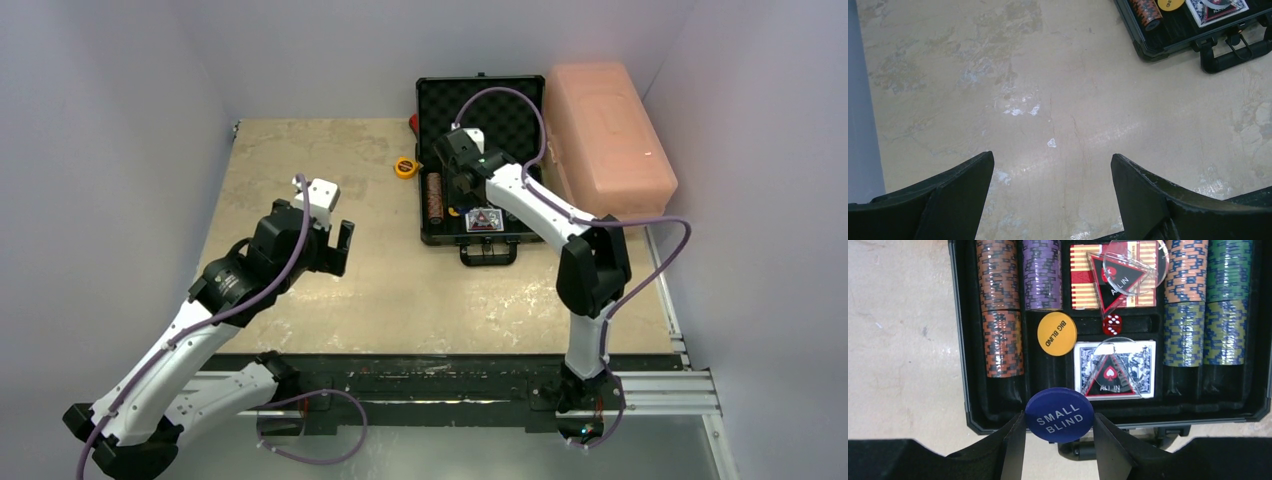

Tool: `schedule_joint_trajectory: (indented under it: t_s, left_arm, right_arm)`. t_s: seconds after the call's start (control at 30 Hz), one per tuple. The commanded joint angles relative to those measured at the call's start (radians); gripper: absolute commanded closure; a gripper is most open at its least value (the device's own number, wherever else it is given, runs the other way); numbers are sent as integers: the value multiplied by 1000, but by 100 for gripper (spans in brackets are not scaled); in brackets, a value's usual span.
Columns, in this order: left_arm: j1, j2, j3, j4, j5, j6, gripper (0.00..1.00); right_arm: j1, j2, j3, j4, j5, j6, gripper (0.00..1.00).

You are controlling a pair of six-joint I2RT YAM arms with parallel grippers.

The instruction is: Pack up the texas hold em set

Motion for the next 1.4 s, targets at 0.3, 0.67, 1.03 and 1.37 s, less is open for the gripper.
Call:
schedule_joint_trajectory:
  t_s: [0.3,0.67,1.03,1.37]
  left_arm:
    - [28,-32,-3,28,-4,16,13]
    - [31,-30,-5,28,-5,16,13]
    - [31,-19,-5,28,-2,16,13]
    - [32,-14,-5,27,-2,18,13]
  right_arm:
    - [-9,178,182,-50,42,-43,58]
    - [-8,260,202,-58,93,-61,58]
    - [-8,315,235,-55,111,-81,58]
    - [-8,330,243,-56,111,-87,57]
